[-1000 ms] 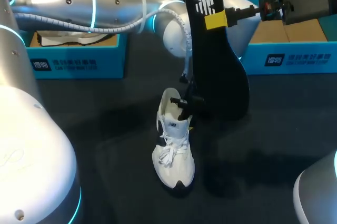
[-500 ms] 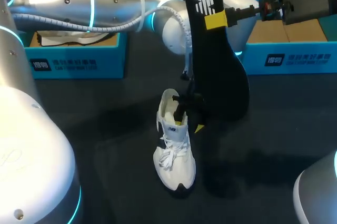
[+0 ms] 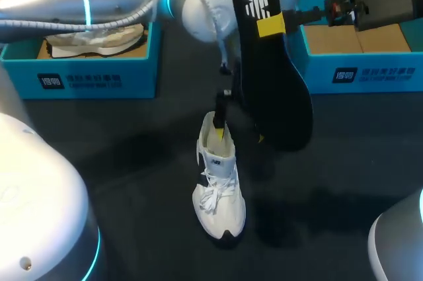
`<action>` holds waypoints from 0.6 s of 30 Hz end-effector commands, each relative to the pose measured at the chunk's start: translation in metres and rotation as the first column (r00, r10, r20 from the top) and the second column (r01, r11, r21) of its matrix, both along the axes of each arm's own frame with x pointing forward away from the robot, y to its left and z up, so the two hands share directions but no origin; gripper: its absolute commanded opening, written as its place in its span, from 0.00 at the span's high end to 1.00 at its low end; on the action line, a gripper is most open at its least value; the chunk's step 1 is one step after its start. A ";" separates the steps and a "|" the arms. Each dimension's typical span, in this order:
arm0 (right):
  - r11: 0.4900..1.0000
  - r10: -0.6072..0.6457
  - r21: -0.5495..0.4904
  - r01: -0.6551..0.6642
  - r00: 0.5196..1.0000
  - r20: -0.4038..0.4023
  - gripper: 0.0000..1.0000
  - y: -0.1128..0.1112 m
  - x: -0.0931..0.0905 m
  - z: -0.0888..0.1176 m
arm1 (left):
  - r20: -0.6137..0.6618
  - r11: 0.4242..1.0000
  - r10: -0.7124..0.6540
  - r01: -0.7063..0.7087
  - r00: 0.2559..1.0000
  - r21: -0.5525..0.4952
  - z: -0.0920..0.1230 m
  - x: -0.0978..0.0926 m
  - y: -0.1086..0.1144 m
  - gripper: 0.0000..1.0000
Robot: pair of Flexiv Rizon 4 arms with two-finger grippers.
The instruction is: Take the shoe out of the shoebox, open the shoe tongue, remove and reinsert the insole, then place the shoe into the shoebox
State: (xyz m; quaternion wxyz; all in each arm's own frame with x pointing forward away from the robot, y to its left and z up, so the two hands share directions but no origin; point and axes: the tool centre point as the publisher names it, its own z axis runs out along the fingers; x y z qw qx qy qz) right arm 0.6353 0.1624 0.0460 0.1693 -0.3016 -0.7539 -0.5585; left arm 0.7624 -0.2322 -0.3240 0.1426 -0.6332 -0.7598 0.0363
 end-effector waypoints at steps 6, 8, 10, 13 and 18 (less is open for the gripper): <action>1.000 0.000 -0.002 0.000 1.000 -0.003 1.00 0.004 0.002 0.000 | 0.088 0.979 0.054 -0.035 0.995 -0.201 0.058 0.015 0.012 0.00; 1.000 0.000 -0.002 0.000 1.000 -0.003 1.00 0.004 0.002 0.000 | 0.105 0.973 0.059 -0.034 0.993 -0.229 0.069 0.018 0.010 0.00; 1.000 0.000 -0.002 0.000 1.000 -0.003 1.00 0.004 0.002 0.000 | 0.120 0.965 0.067 -0.034 0.991 -0.259 0.080 0.021 0.008 0.00; 1.000 0.000 -0.002 0.000 1.000 -0.003 1.00 0.004 0.002 0.000 | 0.145 0.950 0.075 -0.027 0.987 -0.311 0.098 0.024 0.007 0.00; 1.000 0.000 -0.002 0.000 1.000 -0.003 1.00 0.004 0.002 0.000 | 0.184 0.913 0.102 -0.018 0.978 -0.407 0.134 0.029 0.010 0.00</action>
